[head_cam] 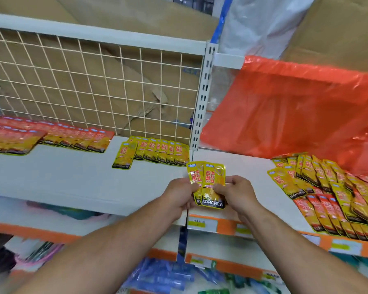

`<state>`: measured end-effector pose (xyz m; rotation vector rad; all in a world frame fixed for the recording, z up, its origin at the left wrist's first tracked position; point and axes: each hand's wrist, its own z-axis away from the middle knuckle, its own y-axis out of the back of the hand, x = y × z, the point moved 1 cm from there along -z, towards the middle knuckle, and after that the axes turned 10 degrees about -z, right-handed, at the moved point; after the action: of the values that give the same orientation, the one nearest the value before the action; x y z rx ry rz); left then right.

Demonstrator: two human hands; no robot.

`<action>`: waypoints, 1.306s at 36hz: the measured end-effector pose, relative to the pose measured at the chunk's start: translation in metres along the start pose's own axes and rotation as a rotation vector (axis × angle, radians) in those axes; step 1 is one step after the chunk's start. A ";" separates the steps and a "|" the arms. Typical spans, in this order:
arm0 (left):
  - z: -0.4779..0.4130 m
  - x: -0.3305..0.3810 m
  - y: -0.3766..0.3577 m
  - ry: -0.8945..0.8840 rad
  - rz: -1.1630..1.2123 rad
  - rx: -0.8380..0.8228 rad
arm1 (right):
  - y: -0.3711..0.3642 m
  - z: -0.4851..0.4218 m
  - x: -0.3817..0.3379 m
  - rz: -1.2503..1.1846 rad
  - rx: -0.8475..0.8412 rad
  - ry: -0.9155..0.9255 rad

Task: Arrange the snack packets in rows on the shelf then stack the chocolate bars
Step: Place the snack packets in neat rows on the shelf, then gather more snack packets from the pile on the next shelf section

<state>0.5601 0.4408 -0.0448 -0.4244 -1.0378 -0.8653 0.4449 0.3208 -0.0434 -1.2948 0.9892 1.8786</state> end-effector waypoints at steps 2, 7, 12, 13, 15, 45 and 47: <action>0.002 -0.004 0.021 -0.003 0.002 0.033 | -0.021 0.005 -0.003 0.010 -0.032 -0.004; 0.007 -0.003 0.063 -0.058 -0.014 0.107 | -0.059 0.007 -0.016 -0.002 -0.117 0.000; 0.005 0.004 0.086 -0.109 -0.017 0.188 | -0.085 -0.002 -0.029 -0.041 -0.192 -0.008; 0.003 0.005 0.090 -0.109 -0.027 0.202 | -0.089 -0.005 -0.030 -0.055 -0.208 -0.015; 0.001 0.007 0.096 -0.109 -0.050 0.231 | -0.099 -0.013 -0.032 -0.068 -0.235 -0.027; -0.104 0.017 0.221 -0.054 -0.480 0.481 | -0.179 -0.061 -0.054 0.012 -0.246 0.023; -0.109 0.017 0.225 -0.066 -0.564 0.492 | -0.182 -0.062 -0.055 0.031 -0.234 0.038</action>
<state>0.8042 0.4971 -0.0621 0.2741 -1.4139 -1.0502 0.6420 0.3551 -0.0460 -1.4606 0.8305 2.0481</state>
